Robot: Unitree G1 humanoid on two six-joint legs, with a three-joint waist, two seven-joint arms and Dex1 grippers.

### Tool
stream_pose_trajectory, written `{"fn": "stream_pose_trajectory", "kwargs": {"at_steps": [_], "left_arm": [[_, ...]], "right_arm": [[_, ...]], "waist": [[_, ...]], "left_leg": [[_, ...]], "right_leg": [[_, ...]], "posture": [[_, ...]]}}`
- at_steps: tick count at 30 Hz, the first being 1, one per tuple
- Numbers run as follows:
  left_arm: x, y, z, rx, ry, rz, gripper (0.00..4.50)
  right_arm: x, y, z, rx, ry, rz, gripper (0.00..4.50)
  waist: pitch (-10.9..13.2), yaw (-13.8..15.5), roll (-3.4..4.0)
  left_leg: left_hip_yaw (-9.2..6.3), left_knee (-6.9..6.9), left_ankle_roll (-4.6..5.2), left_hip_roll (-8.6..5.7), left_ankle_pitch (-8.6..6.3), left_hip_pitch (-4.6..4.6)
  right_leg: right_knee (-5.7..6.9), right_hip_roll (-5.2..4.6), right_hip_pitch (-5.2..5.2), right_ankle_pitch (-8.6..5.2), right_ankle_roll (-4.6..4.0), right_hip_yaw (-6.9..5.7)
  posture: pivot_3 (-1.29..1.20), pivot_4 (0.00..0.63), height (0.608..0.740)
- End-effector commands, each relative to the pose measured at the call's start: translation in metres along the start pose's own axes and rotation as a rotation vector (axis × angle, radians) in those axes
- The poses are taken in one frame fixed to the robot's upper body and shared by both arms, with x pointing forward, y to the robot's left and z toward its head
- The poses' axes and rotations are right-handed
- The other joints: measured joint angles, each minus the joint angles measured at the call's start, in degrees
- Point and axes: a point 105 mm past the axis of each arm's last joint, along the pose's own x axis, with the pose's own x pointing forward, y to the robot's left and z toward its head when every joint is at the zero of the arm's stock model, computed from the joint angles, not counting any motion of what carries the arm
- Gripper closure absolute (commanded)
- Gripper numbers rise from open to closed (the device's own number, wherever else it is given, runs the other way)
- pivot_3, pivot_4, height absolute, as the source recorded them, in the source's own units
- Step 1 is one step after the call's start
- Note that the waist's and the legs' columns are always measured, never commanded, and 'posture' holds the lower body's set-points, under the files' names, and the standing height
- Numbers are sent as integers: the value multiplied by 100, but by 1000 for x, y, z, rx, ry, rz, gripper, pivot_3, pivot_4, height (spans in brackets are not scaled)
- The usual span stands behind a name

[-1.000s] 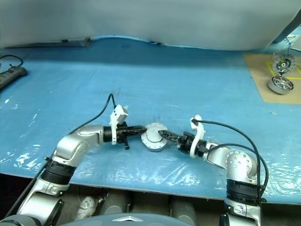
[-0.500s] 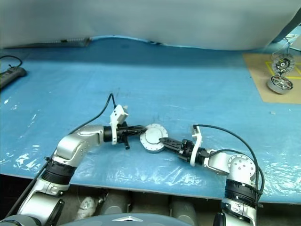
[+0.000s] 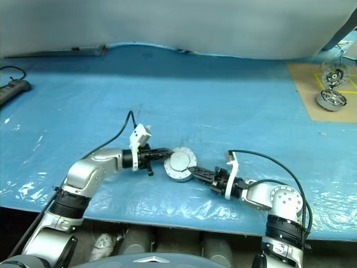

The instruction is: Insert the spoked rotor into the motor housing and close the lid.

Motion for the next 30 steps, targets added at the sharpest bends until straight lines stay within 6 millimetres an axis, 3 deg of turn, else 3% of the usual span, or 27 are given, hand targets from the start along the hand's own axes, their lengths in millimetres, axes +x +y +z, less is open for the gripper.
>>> {"fn": "stream_pose_trajectory", "kwargs": {"at_steps": [1,9,11,14,19,23,30], "left_arm": [[-2,5,20,-106,-113,14,3339],[-28,33,44,-465,-396,81,488],[-33,40,45,-548,-456,91,0],[-38,48,40,-722,-542,83,0],[-33,42,34,-860,-588,26,0],[-25,33,31,-926,-604,-24,0],[-10,22,25,-962,-570,-59,0]], "right_arm": [[-1,11,6,-17,-50,58,3436],[-3,34,34,-39,-183,171,3436],[-1,38,43,-44,-211,179,3436],[7,45,58,-56,-249,195,3436],[21,53,65,-62,-251,220,3436],[34,57,62,-62,-215,237,3436],[40,63,53,-70,-161,259,3436]], "waist": [[1,0,-1],[1,-8,-1],[1,-8,-1],[2,-6,-1],[2,5,-1],[2,6,-2],[2,9,-2]], "left_leg": [[0,1,0,0,0,-1],[-2,5,0,-3,0,-32],[-6,6,0,-3,0,-45],[-20,10,-1,-2,0,-58],[-65,22,-1,-2,0,-97],[-81,43,-1,-1,0,-124],[-90,71,-2,-1,0,-131]], "right_leg": [[0,0,0,0,0,0],[2,0,-26,2,1,0],[3,1,-35,4,3,-5],[8,2,-40,5,4,-20],[2,1,-40,4,3,-70],[2,-1,-43,5,3,-88],[7,-5,-37,14,19,-91]], "posture": [[0,150,740],[0,150,740],[0,150,740],[0,150,740],[0,150,740],[0,150,740],[0,150,740]]}}
